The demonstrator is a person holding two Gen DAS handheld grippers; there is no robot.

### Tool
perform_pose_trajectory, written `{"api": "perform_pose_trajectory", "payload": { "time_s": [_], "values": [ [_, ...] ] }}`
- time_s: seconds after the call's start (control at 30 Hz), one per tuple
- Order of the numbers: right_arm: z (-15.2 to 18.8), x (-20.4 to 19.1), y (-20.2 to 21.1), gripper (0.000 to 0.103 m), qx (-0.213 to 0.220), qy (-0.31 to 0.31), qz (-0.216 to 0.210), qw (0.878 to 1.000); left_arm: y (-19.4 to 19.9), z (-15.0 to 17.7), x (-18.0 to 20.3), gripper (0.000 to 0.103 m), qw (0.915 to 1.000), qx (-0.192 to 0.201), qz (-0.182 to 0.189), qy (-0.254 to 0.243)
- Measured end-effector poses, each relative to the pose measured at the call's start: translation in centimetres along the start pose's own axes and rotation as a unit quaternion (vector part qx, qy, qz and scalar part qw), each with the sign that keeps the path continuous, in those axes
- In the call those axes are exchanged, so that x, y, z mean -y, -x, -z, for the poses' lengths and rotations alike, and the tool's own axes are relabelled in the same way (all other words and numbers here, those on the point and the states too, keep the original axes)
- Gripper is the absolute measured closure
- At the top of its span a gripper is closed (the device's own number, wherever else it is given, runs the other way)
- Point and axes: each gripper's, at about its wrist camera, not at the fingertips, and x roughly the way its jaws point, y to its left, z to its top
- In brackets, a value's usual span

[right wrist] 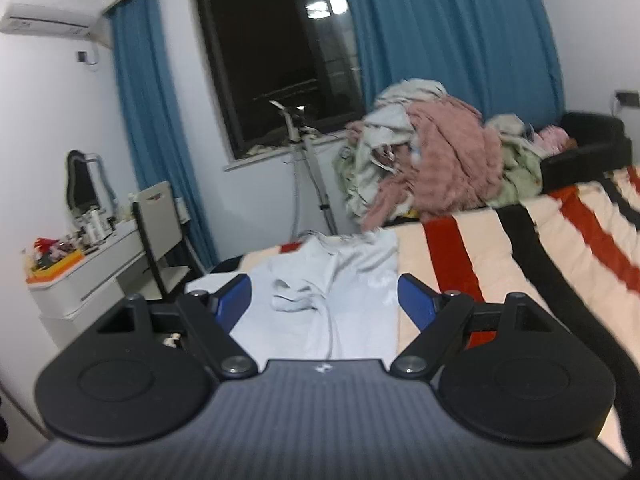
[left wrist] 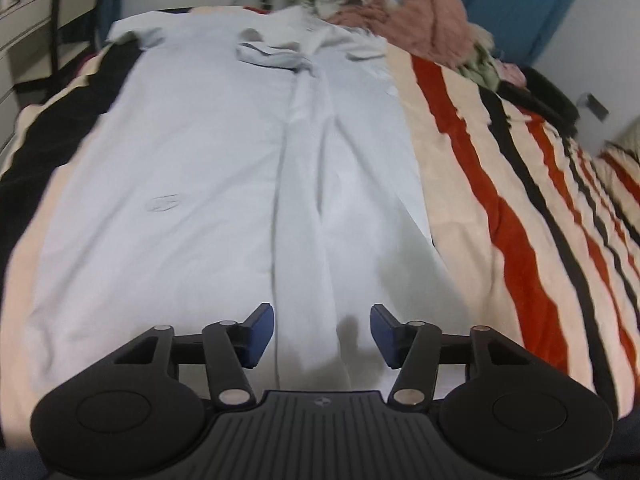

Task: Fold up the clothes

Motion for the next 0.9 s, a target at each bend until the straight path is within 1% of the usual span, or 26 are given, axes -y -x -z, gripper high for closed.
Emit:
{"api": "perform_pose_trajectory", "payload": {
  "time_s": [0.03, 0.07, 0.1, 0.2, 0.23, 0.27, 0.37, 0.5, 0.53, 0.57, 0.63, 0.7, 0.73, 0.77, 0.8, 0.83, 0.87, 0.9],
  "values": [
    [0.9, 0.5, -0.8, 0.022, -0.001, -0.007, 0.003, 1.0, -0.2, 0.1, -0.1, 0.052, 1.0, 0.0, -0.001, -0.005],
    [1.8, 1.0, -1.4, 0.022, 0.001, -0.012, 0.002, 1.0, -0.5, 0.1, -0.2, 0.057, 1.0, 0.001, -0.001, -0.009],
    [2.6, 1.5, -2.0, 0.022, 0.003, -0.017, 0.002, 1.0, -0.7, 0.2, -0.4, 0.06, 0.9999, 0.001, -0.002, -0.014],
    [4.4, 2.5, -3.5, 0.022, 0.0, -0.022, 0.006, 1.0, -1.4, 0.4, -0.7, 0.077, 0.9996, 0.002, -0.004, -0.028],
    [4.8, 2.6, -3.8, 0.022, -0.002, -0.02, 0.006, 1.0, -1.6, 0.5, -0.8, 0.093, 0.9995, 0.002, -0.004, -0.032],
    [5.3, 2.7, -4.1, 0.022, -0.005, -0.013, 0.004, 1.0, -1.8, 0.6, -1.0, 0.1, 0.9993, 0.002, -0.005, -0.037],
    [6.3, 2.7, -4.2, 0.022, -0.007, 0.008, 0.002, 1.0, -2.4, 0.8, -1.4, 0.102, 0.9988, 0.001, -0.008, -0.048],
    [6.9, 3.1, -3.9, 0.022, -0.016, 0.006, 0.0, 1.0, -2.4, 1.8, -3.8, 0.103, 0.9987, -0.027, -0.035, -0.025],
    [7.0, 3.2, -3.9, 0.022, -0.018, 0.003, 0.0, 1.0, -2.3, 2.0, -4.3, 0.103, 0.9986, -0.031, -0.039, -0.021],
    [7.0, 3.2, -3.8, 0.022, -0.02, 0.001, 0.0, 1.0, -2.0, 2.0, -4.3, 0.103, 0.999, -0.022, -0.034, -0.02],
    [7.1, 3.2, -3.7, 0.022, -0.019, 0.002, 0.002, 1.0, -1.3, 2.1, -4.4, 0.101, 0.9995, -0.005, -0.026, -0.019],
    [7.2, 3.0, -3.5, 0.022, -0.018, 0.008, 0.004, 1.0, -0.2, 1.7, -3.9, 0.093, 0.9994, 0.019, -0.017, -0.024],
    [7.2, 2.9, -3.3, 0.022, -0.017, 0.011, 0.004, 1.0, 0.6, 1.4, -3.7, 0.086, 0.9989, 0.031, -0.014, -0.031],
    [7.2, 2.9, -3.2, 0.022, -0.015, 0.013, 0.003, 1.0, 1.3, 1.1, -3.4, 0.075, 0.9982, 0.044, -0.012, -0.038],
    [7.2, 2.8, -3.1, 0.022, -0.012, 0.015, 0.0, 1.0, 2.0, 0.7, -3.1, 0.069, 0.9972, 0.059, -0.014, -0.045],
    [7.2, 2.8, -3.0, 0.022, -0.01, 0.015, -0.002, 1.0, 2.8, 0.3, -2.8, 0.057, 0.9957, 0.074, -0.017, -0.054],
    [7.3, 2.9, -3.1, 0.022, -0.009, 0.011, -0.003, 1.0, 3.6, -0.2, -2.6, 0.05, 0.9934, 0.091, -0.022, -0.066],
    [7.4, 3.0, -3.2, 0.022, -0.01, 0.007, 0.0, 1.0, 4.3, -0.7, -2.5, 0.047, 0.9906, 0.109, -0.026, -0.078]
  ]
}}
